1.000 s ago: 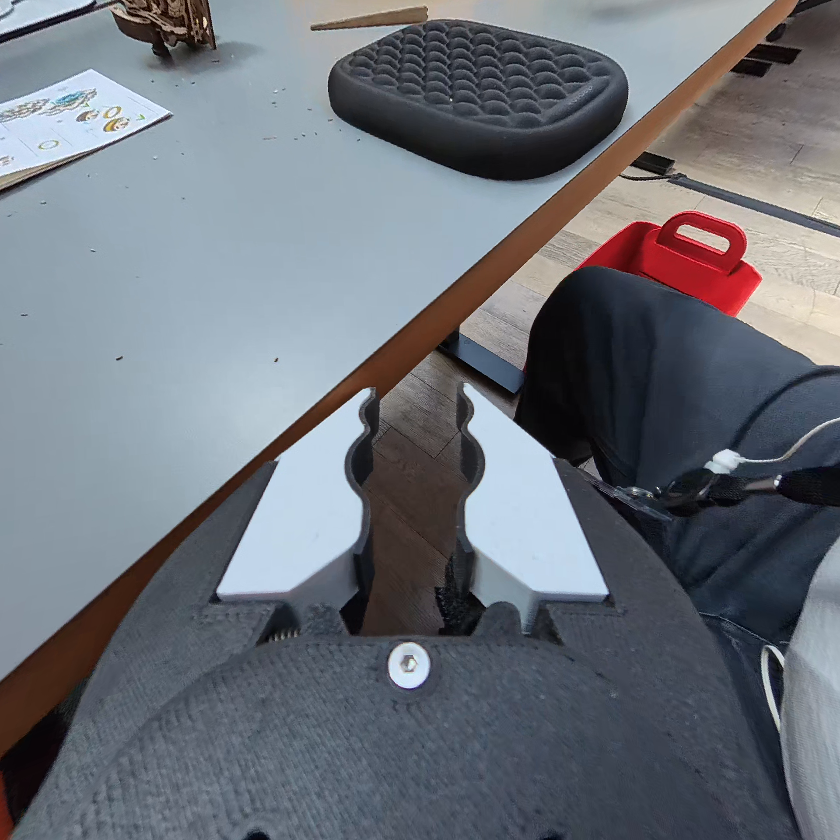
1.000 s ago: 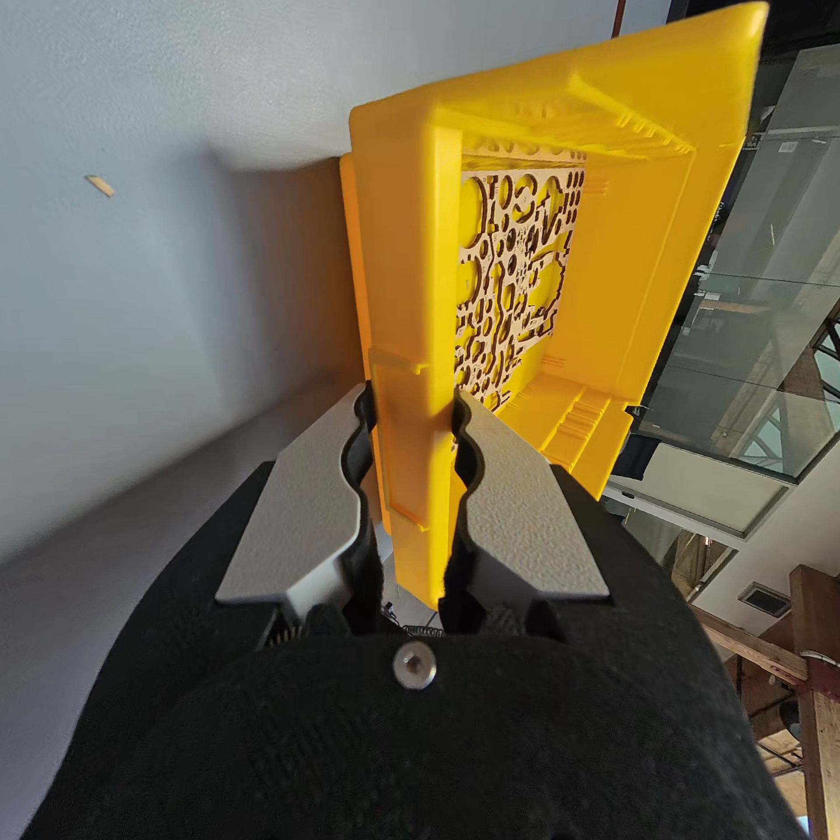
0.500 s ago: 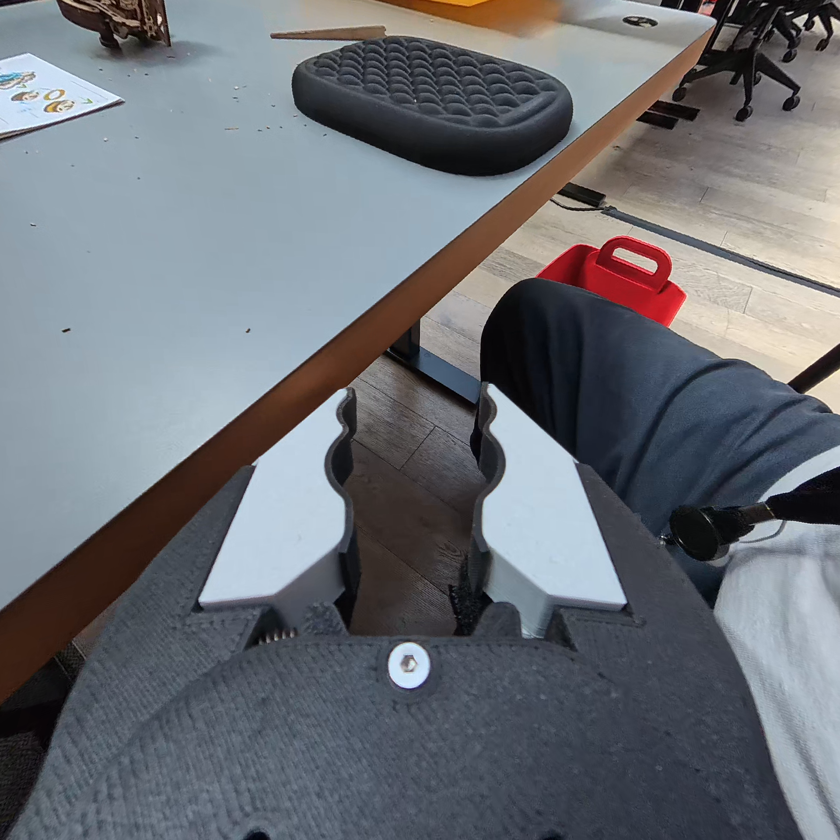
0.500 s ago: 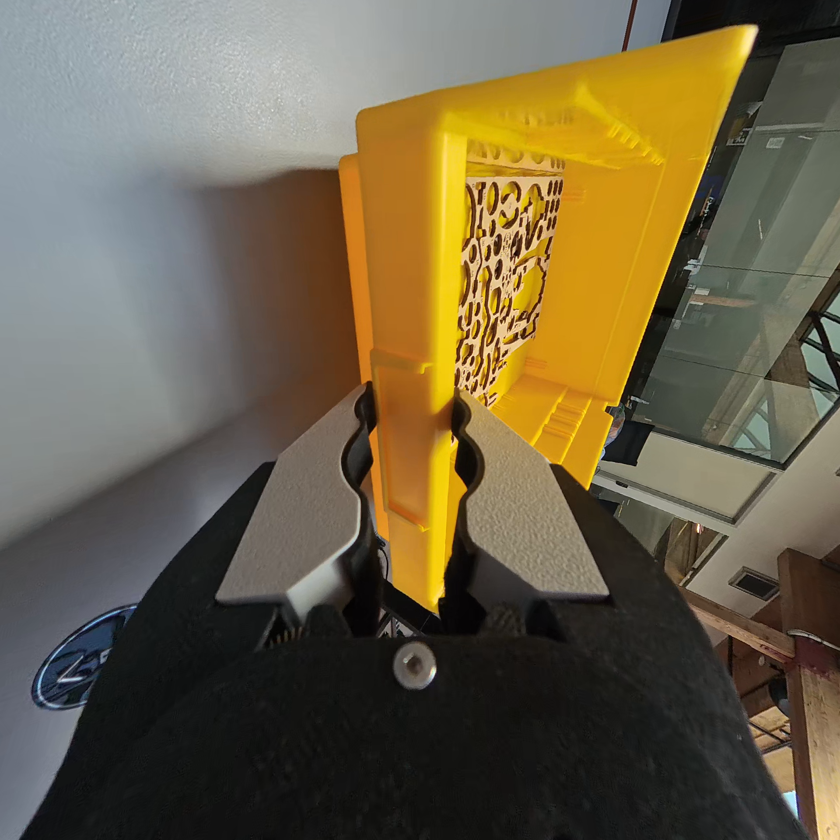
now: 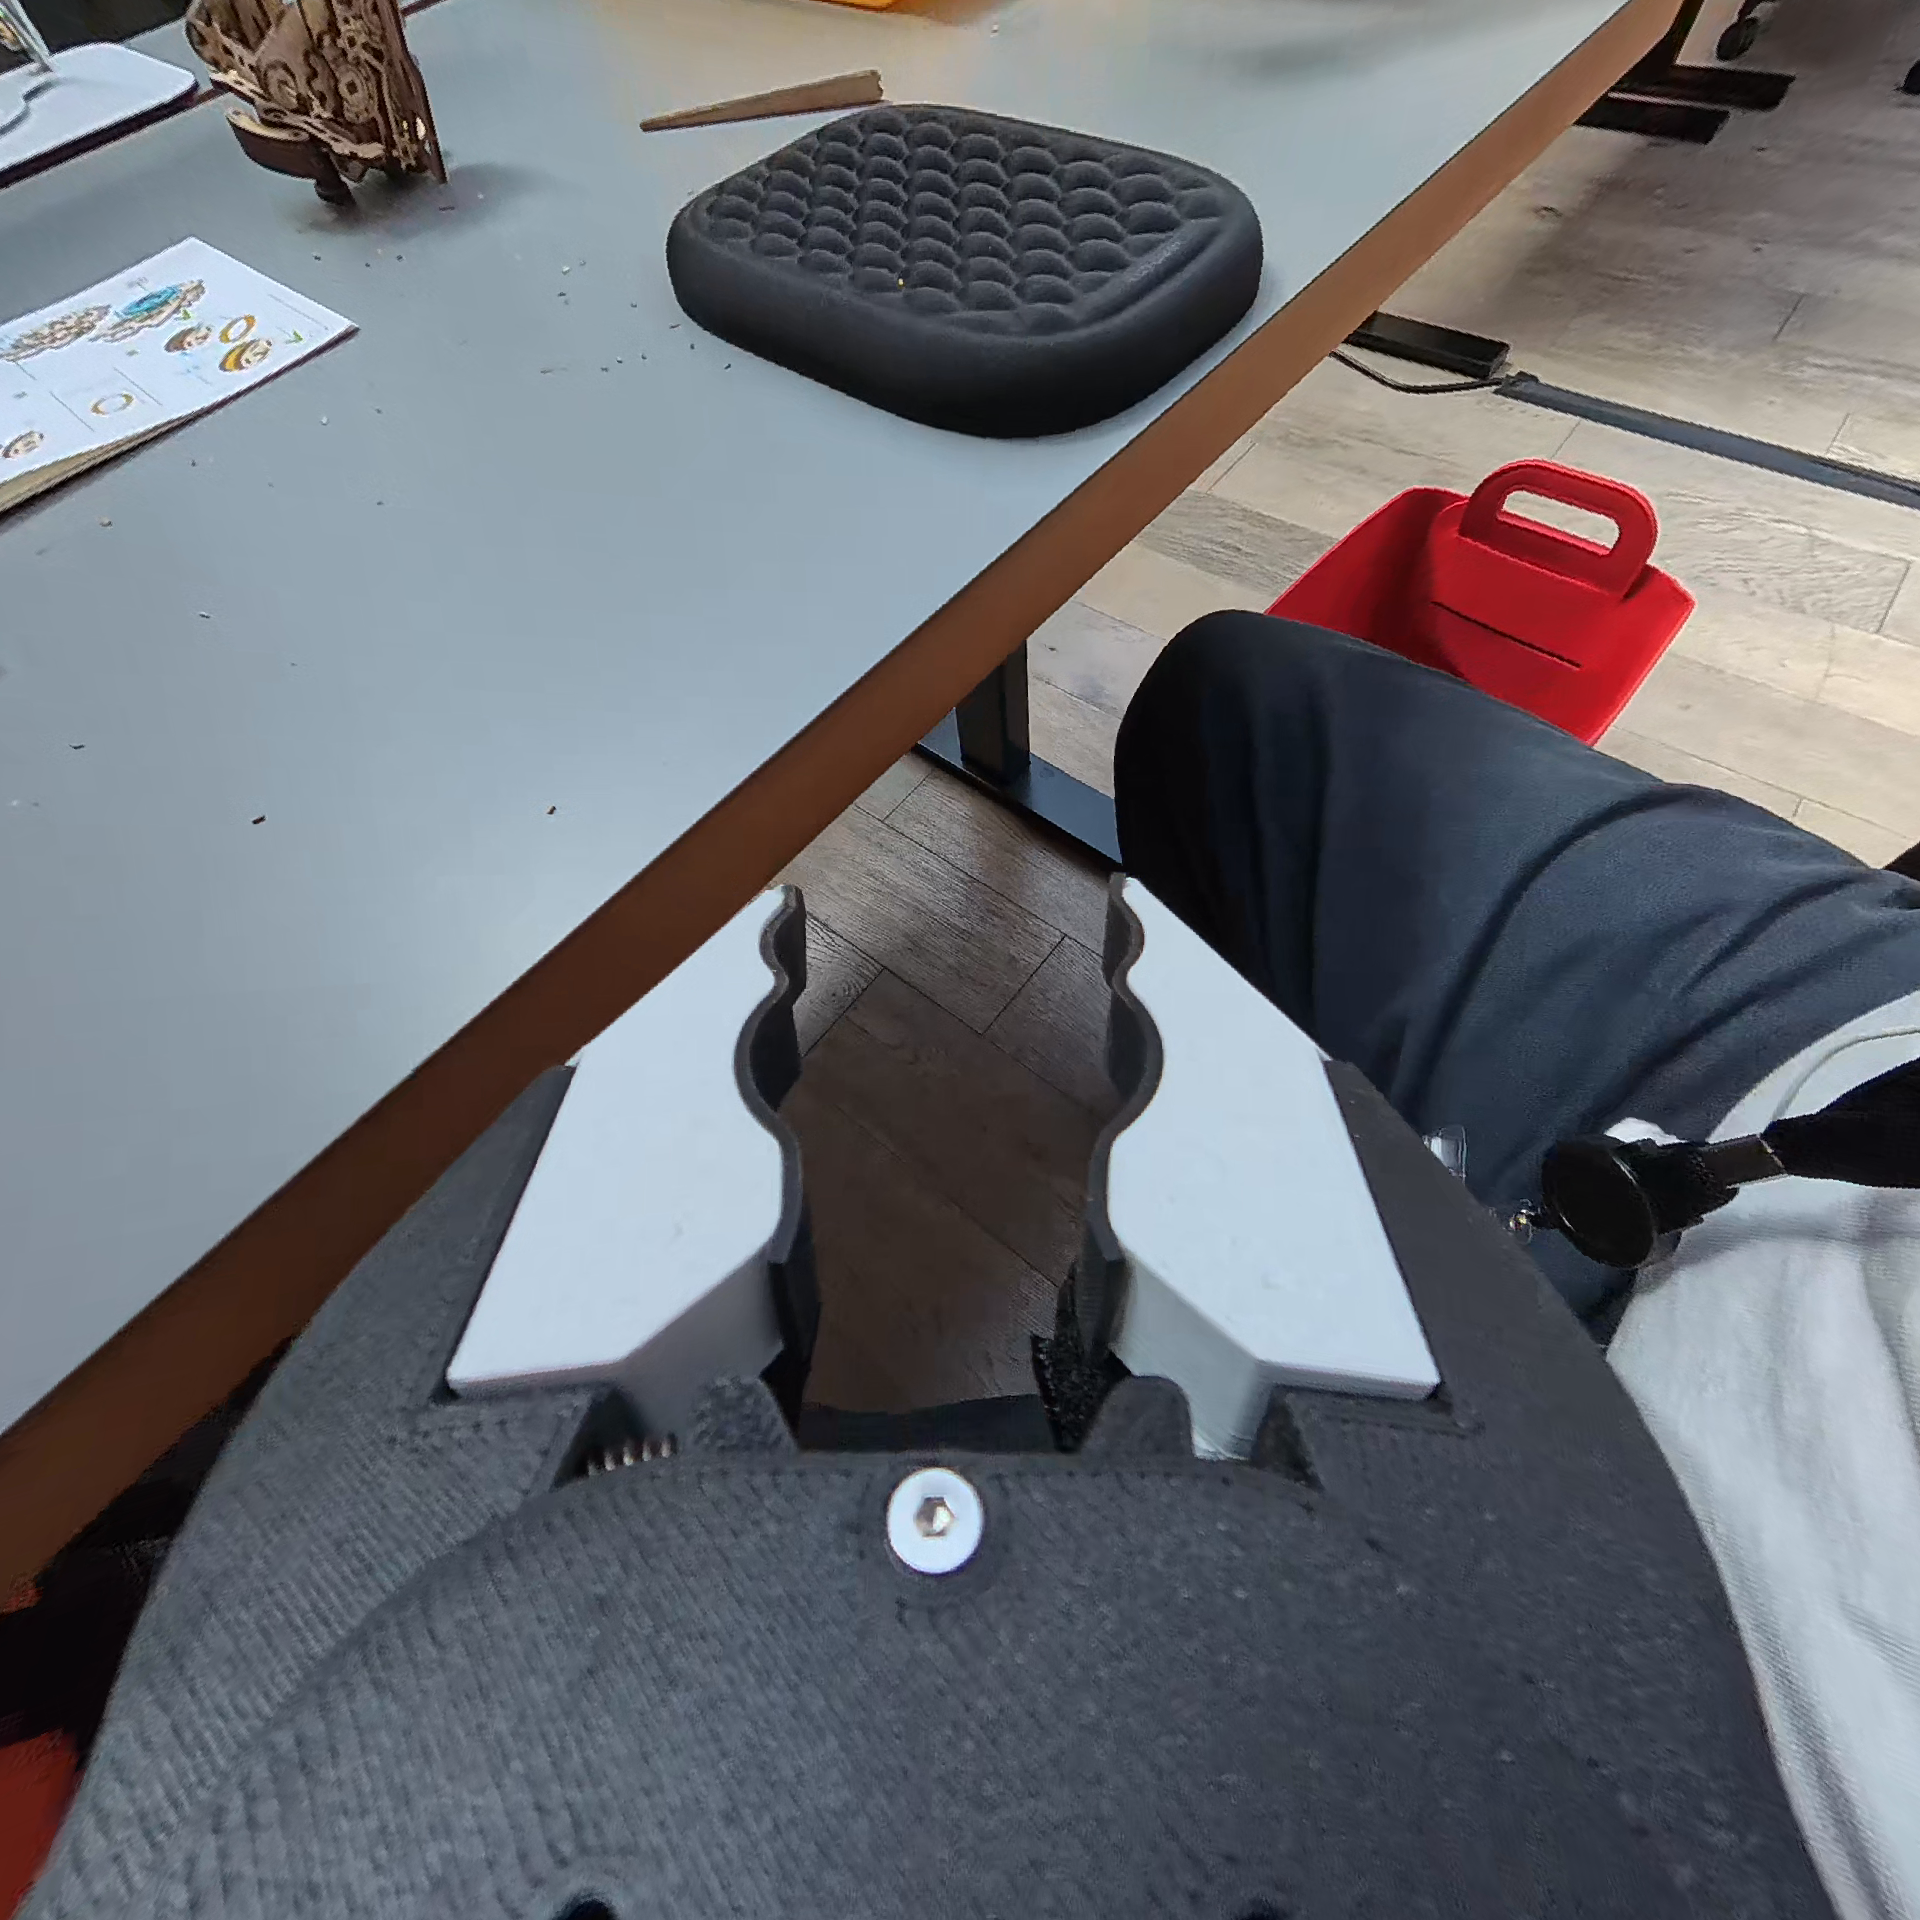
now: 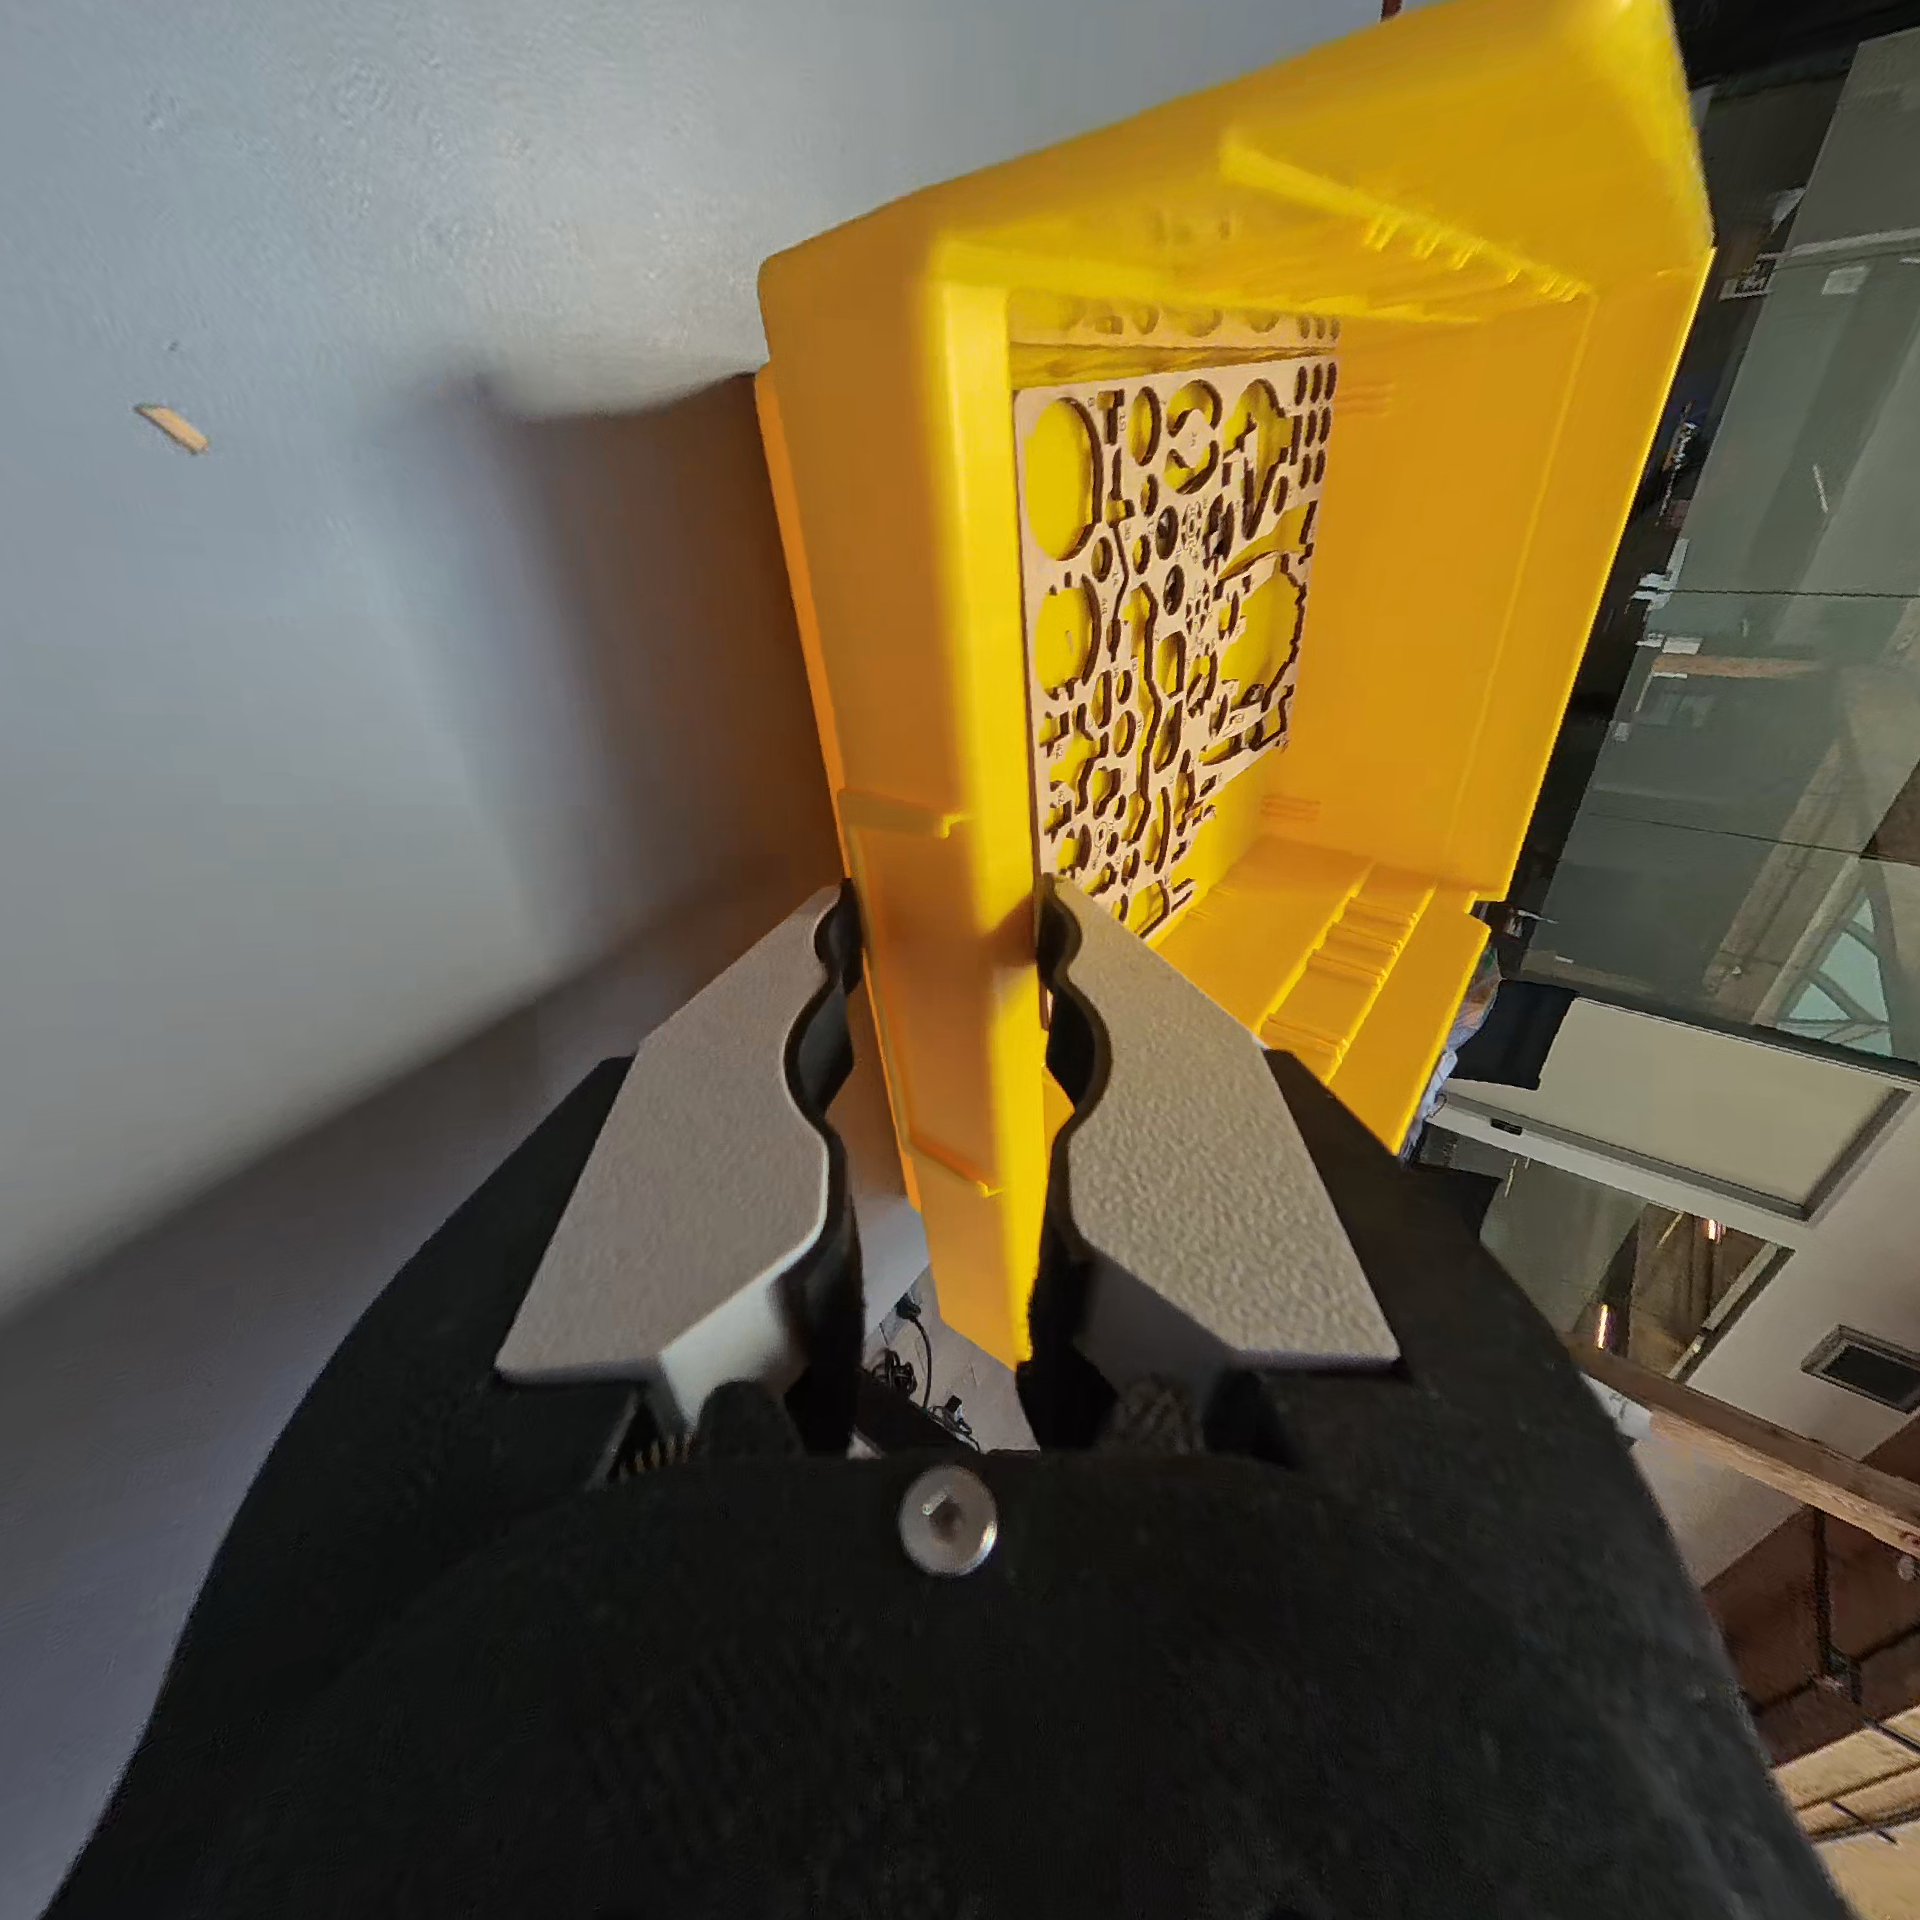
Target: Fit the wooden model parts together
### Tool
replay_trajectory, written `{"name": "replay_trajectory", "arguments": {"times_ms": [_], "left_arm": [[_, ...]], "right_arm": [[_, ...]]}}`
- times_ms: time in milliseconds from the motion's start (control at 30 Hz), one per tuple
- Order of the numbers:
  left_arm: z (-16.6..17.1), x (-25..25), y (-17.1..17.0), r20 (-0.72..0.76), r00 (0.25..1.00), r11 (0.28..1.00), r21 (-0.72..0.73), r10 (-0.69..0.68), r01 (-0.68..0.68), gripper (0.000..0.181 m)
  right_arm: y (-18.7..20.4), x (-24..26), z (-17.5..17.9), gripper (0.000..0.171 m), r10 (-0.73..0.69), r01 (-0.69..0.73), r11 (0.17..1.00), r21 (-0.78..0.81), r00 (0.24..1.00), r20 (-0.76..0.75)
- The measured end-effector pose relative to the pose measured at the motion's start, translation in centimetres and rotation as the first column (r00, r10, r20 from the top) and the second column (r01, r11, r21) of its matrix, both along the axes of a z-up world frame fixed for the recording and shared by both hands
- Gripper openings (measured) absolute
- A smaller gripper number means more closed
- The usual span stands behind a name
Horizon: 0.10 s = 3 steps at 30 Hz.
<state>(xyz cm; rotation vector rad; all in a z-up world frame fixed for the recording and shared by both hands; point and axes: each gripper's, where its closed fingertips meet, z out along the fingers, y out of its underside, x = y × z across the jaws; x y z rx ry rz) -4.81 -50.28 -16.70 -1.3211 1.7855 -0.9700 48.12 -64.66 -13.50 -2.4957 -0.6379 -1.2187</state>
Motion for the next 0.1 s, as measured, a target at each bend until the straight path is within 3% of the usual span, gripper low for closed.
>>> {"name": "replay_trajectory", "arguments": {"times_ms": [33,100], "left_arm": [[0.1,-0.1,-0.1,0.000,1.000,1.000,0.005,-0.001,0.001,0.057],[0.4,-0.4,-0.4,0.006,1.000,1.000,0.010,-0.004,0.004,0.059]], "right_arm": [[-0.1,-0.4,0.4,0.035,-0.011,0.011,1.000,0.022,1.000,-0.007],[0.1,-2.3,2.1,0.042,0.005,-0.003,0.995,0.101,1.000,-0.021]]}}
